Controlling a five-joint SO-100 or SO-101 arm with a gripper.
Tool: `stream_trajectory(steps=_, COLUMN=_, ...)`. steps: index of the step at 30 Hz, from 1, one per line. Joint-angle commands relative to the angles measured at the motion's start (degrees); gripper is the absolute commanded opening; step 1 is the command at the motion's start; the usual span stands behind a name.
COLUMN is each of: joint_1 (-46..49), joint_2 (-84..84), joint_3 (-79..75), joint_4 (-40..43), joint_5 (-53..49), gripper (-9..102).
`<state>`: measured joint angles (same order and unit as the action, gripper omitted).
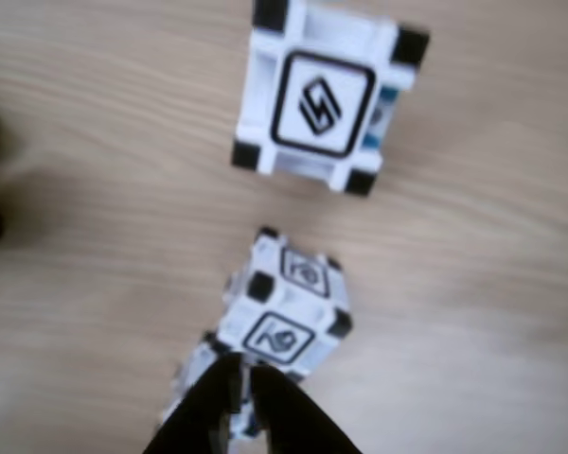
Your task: Stack cubes from left to right.
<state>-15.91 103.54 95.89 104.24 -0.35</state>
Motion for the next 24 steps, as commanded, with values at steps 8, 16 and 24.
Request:
stream_trajectory(steps=8, joint_1=-12.39, joint_2=-0.09, joint_3=-1.41, joint_4=-3.43, joint_5=1.67, gripper=0)
stream_trajectory(steps=16, joint_1=-12.39, joint_2=-0.09, joint_3=-1.32, joint_4=-4.22, joint_5=-3.16, gripper=3)
stream_trajectory(steps=24, joint_1=-12.39, joint_2=-0.09, joint_3=-1.41, joint_4=-3.52, joint_5=-3.52, gripper=0)
